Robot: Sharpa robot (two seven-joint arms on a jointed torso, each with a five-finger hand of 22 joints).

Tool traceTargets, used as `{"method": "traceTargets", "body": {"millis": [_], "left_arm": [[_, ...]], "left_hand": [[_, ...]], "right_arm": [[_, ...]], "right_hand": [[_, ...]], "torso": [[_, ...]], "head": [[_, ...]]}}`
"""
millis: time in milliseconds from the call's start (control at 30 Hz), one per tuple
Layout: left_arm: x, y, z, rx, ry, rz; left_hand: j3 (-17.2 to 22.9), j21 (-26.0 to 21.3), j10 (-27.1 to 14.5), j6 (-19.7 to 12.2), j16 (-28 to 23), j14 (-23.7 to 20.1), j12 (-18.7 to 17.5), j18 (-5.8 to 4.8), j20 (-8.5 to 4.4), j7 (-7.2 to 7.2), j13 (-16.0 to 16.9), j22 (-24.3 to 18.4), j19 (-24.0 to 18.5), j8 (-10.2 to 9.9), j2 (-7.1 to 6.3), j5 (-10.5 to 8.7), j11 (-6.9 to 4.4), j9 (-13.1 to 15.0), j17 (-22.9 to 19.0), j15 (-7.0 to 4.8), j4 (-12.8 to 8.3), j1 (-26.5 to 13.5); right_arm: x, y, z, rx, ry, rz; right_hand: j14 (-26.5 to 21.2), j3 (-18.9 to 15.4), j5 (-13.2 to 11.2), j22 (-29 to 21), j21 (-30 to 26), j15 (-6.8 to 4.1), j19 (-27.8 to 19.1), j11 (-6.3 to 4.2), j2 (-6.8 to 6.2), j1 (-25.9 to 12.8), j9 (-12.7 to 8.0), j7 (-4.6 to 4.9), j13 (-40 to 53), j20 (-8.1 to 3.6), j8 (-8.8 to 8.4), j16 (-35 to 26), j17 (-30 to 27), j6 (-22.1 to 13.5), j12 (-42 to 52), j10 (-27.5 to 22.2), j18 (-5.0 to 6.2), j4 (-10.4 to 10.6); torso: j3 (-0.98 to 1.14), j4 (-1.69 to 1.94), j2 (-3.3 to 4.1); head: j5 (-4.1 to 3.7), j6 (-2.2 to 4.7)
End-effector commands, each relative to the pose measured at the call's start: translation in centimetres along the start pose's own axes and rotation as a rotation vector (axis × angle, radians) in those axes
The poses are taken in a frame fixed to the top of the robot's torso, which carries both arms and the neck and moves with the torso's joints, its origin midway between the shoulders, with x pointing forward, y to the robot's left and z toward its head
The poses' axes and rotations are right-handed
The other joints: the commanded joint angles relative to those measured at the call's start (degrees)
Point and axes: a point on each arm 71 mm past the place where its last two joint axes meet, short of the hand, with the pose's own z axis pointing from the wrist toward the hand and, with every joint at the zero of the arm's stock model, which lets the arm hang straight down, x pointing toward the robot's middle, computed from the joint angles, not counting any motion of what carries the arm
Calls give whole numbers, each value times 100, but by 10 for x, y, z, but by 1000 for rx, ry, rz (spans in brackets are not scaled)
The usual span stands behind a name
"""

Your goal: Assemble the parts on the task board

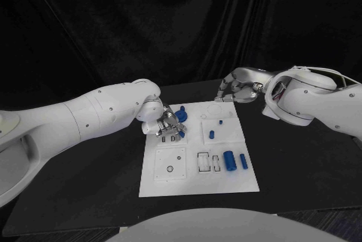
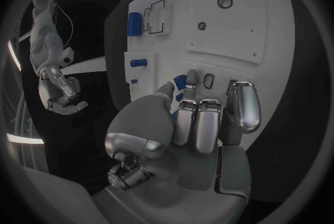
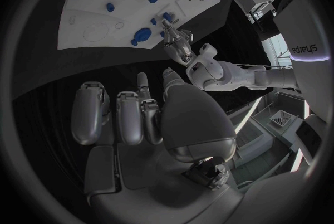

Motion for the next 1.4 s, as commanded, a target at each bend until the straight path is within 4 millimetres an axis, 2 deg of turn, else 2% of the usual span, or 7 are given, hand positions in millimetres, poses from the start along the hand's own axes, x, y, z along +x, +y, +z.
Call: {"method": "traceTargets", "body": {"millis": [33, 900, 1400], "left_arm": [[2, -2, 1, 20, 10, 5], [2, -2, 2, 25, 15, 6], [3, -1, 3, 28, 17, 6]], "left_hand": [[53, -24, 572, -28, 15, 585, -3, 69, 6, -8, 1473, 0, -46, -34, -4, 43, -44, 11, 1509, -20, -11, 62], [230, -48, 542, -25, 15, 585, -26, 72, 0, -16, 1443, 6, -50, -63, -24, 83, -54, 38, 1509, -28, -143, 137], [523, -86, 522, -37, 15, 585, -41, 76, -10, -18, 1424, 12, -57, -111, -76, 185, -59, 73, 1509, -35, -340, 206]], "right_arm": [[2, -2, 0, 19, 10, -1], [4, -3, -1, 23, 21, 0], [5, -3, 0, 23, 30, -1]], "right_hand": [[287, 0, -25, 976, -35, 45, 25, 52, 9, 52, 7, 2, 1505, 36, 20, -17, -9, -26, 15, 597, 57, -18], [280, -4, -57, 969, -62, 46, 18, 51, -3, 88, 9, 0, 1505, 38, 26, -36, -39, -21, 15, 597, 62, -52], [279, -4, -60, 966, -72, 46, 14, 51, -2, 91, 10, 1, 1505, 38, 27, -41, -47, -20, 15, 597, 64, -55]], "torso": [[-1, -2, 1], [2, -2, -3], [1, 1, 0]], "head": [[17, 0], [29, 0], [33, 0]]}}
